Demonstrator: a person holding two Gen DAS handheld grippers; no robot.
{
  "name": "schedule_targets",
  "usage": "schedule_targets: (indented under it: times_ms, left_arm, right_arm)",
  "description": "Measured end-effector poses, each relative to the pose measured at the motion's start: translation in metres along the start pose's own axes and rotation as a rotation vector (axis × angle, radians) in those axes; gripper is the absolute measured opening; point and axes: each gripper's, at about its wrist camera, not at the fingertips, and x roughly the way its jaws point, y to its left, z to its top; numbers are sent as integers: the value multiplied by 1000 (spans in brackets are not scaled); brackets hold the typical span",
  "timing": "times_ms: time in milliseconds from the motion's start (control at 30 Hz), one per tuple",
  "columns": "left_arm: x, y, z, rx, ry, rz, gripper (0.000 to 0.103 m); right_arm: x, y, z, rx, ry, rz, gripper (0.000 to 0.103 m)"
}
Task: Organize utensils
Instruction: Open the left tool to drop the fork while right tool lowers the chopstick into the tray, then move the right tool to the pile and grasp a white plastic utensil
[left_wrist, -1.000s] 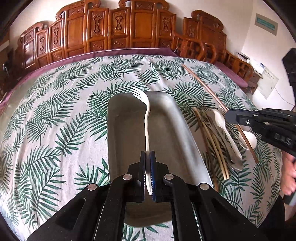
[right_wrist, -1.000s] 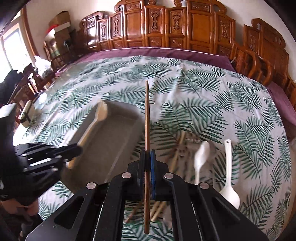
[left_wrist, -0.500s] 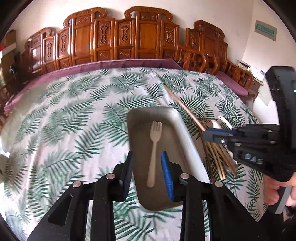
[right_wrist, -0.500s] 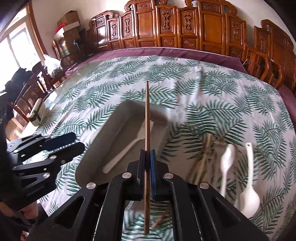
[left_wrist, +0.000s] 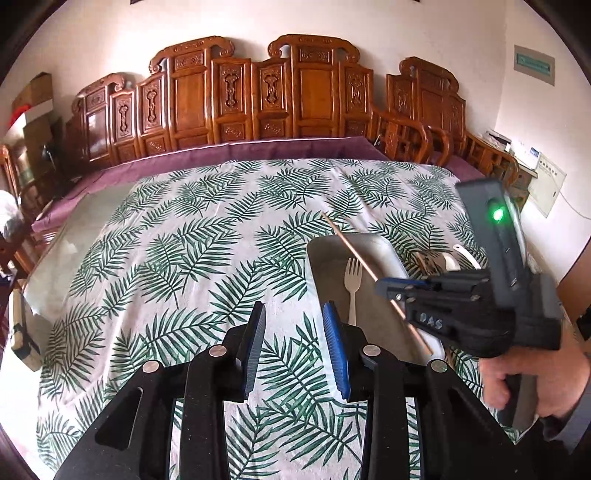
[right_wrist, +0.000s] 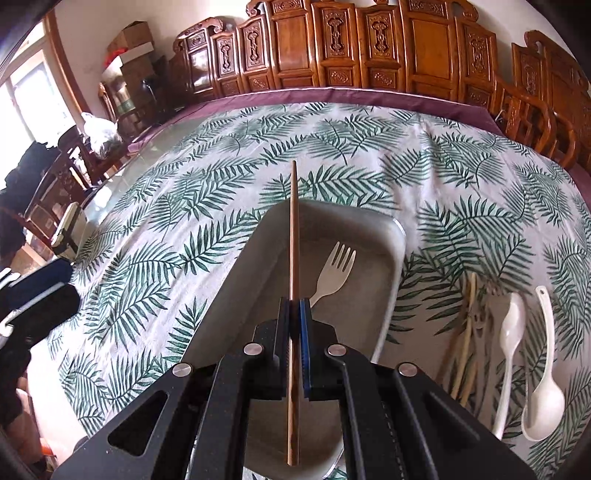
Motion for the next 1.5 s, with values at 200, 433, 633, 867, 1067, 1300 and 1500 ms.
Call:
schedule_targets:
  times_ms: [200, 433, 633, 867, 1067, 1300, 1500]
  left_arm:
    - [0, 1, 0, -7, -1, -5, 32]
    - [1, -5, -3, 6, 0, -11, 32]
    - [1, -11, -6, 18, -7, -17, 47]
    - [-2, -27, -9, 31, -13, -44, 75]
    - [2, -48, -16, 43, 9, -80, 81]
    - [1, -66, -23, 59, 17, -99, 86]
    - [5, -79, -28, 71, 42, -118, 86]
  right_arm:
    - [2, 1, -9, 3, 7, -18, 7]
    - [-2, 1, -12, -20, 7, -45, 8]
    - [-32, -7, -14, -72, -33, -46, 12]
    - [-79, -50, -26, -85, -77, -89, 20]
    - [-105, -99, -44, -73, -84, -157, 25]
    - [-102, -152, -68, -29, -32, -203, 29]
    - [-83, -168, -83, 8, 13, -170, 29]
